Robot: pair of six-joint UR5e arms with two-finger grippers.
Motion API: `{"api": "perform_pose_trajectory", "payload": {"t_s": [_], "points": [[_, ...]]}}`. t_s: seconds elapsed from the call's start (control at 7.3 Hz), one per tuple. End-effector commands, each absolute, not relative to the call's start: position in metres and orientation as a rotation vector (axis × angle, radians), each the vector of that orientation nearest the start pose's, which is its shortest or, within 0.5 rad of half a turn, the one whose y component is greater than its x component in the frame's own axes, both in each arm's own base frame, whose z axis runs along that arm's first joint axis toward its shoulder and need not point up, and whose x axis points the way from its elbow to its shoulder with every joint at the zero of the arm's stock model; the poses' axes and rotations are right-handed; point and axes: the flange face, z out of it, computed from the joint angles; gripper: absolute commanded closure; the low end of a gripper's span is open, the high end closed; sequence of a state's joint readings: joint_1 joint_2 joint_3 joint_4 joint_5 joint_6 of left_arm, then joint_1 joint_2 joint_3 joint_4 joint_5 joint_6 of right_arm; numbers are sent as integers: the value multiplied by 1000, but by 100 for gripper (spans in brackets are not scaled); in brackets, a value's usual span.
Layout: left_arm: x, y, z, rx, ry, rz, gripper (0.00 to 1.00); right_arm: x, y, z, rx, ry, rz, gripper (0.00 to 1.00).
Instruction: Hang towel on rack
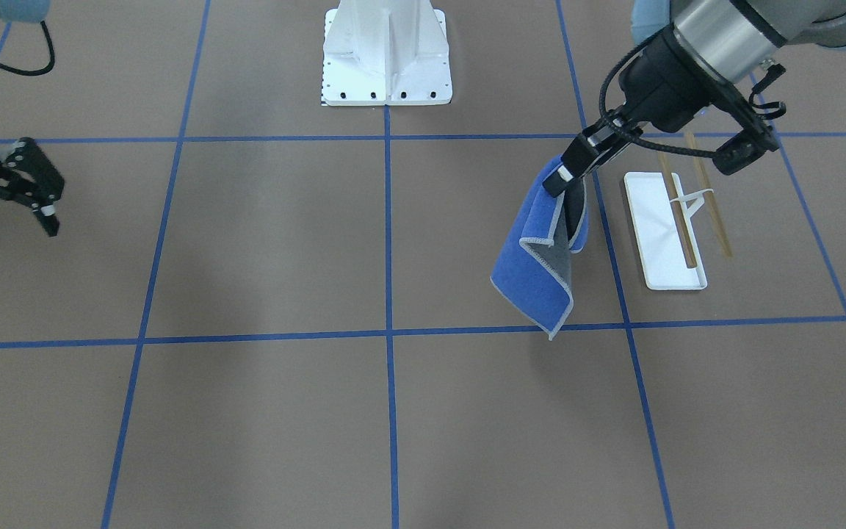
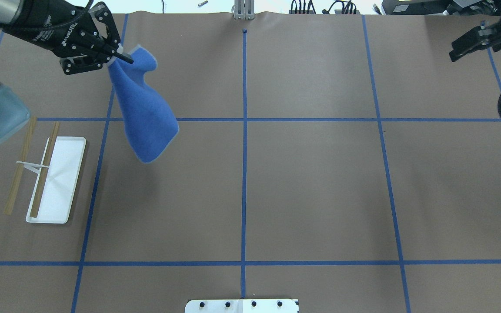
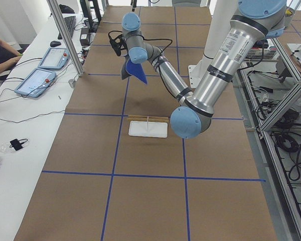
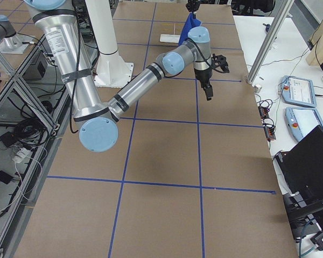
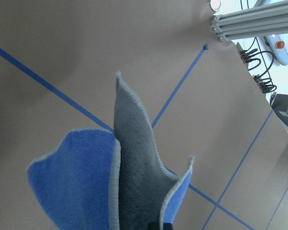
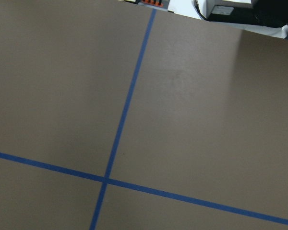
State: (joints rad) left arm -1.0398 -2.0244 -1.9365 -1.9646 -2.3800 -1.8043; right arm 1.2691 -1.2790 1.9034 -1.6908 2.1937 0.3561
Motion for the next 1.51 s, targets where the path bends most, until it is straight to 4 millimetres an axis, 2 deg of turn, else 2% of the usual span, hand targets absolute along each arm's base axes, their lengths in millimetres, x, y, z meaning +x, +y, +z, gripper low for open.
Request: {"api": "perform_pose_trajectory", "payload": {"t_s": [0.0,0.14,0.27,0.41,0.55,0.82,1.1,1.23,1.37], "points": [[208,-476,244,-158,1282,-527,100,-34,-562,450,149,-758,-17,0],[201,-466,263,-152,1260,-514,100,-17,-551,479,134,-730,-18,0],[196,-458,285,-144,1233,-496,100,-2,-556,520,114,-650,-16,0],[184,-452,315,-123,1194,-474,100,9,-565,541,138,-637,-14,0],[172,-447,344,-93,1158,-435,100,18,-568,552,147,-635,-32,0],[147,-439,392,-48,1097,-372,100,26,-567,582,96,-617,-148,0],[126,-428,439,-17,1035,-302,100,30,-581,569,45,-630,-138,0],[120,-432,460,-6,1010,-280,100,31,-589,558,14,-633,-125,0],[108,-439,482,10,988,-264,100,32,-589,557,13,-634,-122,0]]}}
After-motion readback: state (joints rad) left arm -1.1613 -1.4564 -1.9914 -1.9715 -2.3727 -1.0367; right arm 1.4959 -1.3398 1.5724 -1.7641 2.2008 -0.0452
